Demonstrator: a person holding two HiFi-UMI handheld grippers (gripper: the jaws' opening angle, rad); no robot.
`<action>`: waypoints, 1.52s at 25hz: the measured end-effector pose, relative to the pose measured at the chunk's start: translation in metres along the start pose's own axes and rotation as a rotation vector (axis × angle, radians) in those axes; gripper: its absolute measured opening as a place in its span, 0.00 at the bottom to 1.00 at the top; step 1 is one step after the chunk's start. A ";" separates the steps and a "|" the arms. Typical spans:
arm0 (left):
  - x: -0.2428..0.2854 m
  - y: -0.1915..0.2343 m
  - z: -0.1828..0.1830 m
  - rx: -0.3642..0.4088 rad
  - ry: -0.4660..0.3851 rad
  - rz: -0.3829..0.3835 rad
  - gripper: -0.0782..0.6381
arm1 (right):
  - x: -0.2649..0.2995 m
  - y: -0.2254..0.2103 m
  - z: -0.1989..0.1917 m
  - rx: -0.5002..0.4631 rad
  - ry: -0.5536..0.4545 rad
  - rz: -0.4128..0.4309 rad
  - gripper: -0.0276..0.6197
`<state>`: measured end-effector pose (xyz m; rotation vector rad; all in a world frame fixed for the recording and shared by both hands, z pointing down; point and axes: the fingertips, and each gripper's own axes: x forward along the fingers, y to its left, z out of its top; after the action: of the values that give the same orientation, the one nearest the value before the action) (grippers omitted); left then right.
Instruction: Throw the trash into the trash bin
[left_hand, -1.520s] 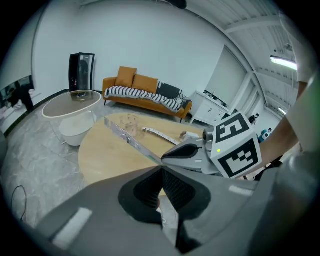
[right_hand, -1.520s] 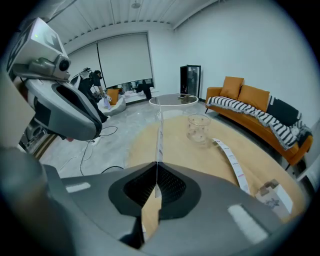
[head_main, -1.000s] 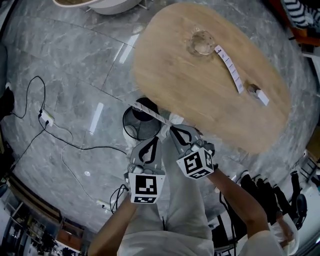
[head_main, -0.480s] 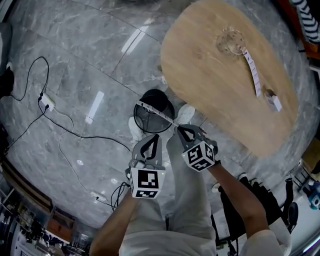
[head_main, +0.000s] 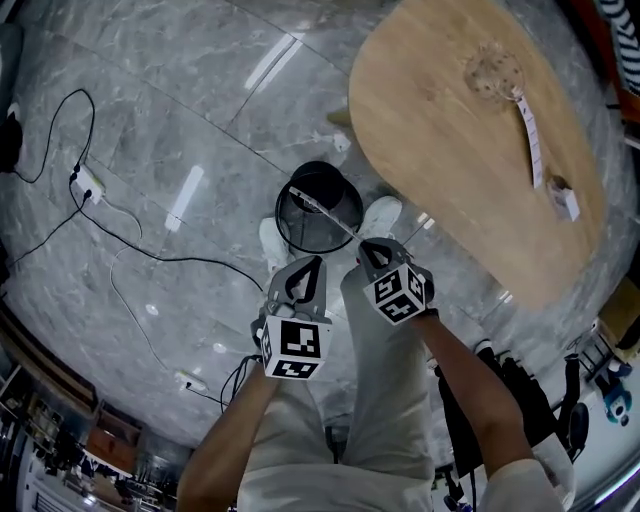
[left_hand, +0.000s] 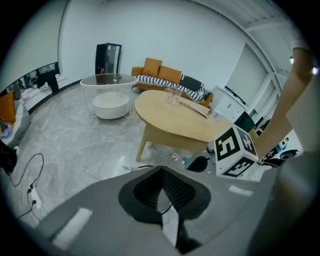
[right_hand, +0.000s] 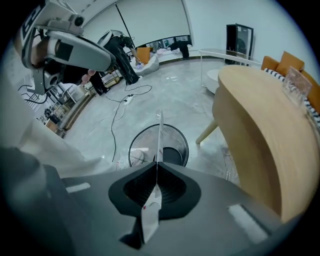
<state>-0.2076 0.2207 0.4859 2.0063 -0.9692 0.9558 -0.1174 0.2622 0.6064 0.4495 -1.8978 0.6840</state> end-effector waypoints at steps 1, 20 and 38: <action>0.003 0.002 -0.005 0.002 0.007 0.004 0.11 | 0.006 0.001 -0.003 0.018 0.013 0.007 0.09; 0.020 0.013 -0.063 0.025 0.097 -0.072 0.11 | 0.076 0.015 -0.059 0.334 0.179 0.015 0.21; 0.015 -0.004 -0.032 0.063 0.073 -0.078 0.11 | 0.028 0.005 -0.028 0.221 0.057 -0.077 0.14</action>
<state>-0.2078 0.2438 0.5123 2.0313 -0.8239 1.0212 -0.1116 0.2836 0.6394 0.6329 -1.7499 0.8504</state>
